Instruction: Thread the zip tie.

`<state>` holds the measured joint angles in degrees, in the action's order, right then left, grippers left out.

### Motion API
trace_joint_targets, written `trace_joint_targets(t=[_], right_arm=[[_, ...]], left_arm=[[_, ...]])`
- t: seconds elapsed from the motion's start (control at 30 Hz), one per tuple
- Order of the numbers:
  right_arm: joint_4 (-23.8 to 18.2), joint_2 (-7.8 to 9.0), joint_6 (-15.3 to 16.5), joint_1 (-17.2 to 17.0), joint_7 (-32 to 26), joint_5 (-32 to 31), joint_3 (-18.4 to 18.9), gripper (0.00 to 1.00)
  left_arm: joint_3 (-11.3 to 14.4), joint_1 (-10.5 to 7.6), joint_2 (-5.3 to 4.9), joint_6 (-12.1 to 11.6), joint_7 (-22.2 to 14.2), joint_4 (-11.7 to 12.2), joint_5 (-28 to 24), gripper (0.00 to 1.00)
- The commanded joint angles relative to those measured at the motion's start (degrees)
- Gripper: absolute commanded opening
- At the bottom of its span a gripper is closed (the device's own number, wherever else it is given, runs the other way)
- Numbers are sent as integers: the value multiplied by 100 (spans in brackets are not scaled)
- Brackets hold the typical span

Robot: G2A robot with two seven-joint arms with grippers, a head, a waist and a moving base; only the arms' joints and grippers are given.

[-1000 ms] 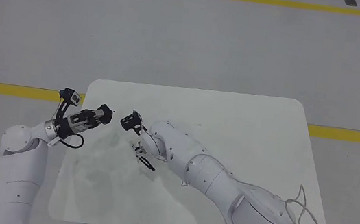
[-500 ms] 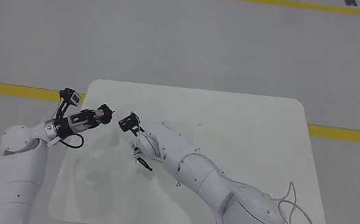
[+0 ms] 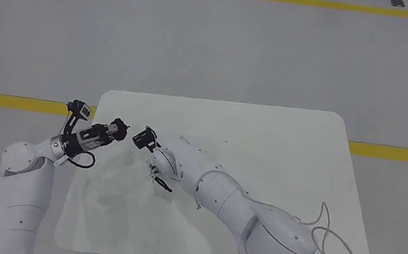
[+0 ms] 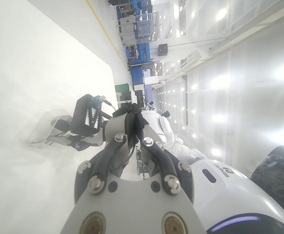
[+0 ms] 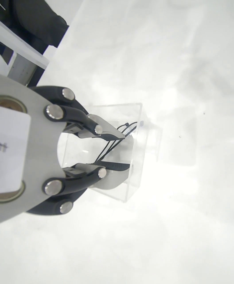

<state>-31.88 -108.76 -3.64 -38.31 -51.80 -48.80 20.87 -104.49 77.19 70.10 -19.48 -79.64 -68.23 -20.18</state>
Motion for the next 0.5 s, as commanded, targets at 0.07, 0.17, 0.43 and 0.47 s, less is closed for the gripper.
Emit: trace_joint_targets(t=[0.07, 0.17, 0.43, 0.47], right_arm=[[69, -26, 88, 21, 97, 22, 74, 25], [106, -40, 123, 29, 89, -1, 112, 26], [202, -103, 234, 42, -195, -149, 115, 30], [211, -113, 234, 42, -192, -155, 120, 30]], left_arm=[[0, 0, 0, 0, 0, 0, 0, 0], [0, 0, 0, 0, 0, 0, 0, 0], [0, 0, 0, 0, 0, 0, 0, 0], [0, 0, 0, 0, 0, 0, 0, 0]])
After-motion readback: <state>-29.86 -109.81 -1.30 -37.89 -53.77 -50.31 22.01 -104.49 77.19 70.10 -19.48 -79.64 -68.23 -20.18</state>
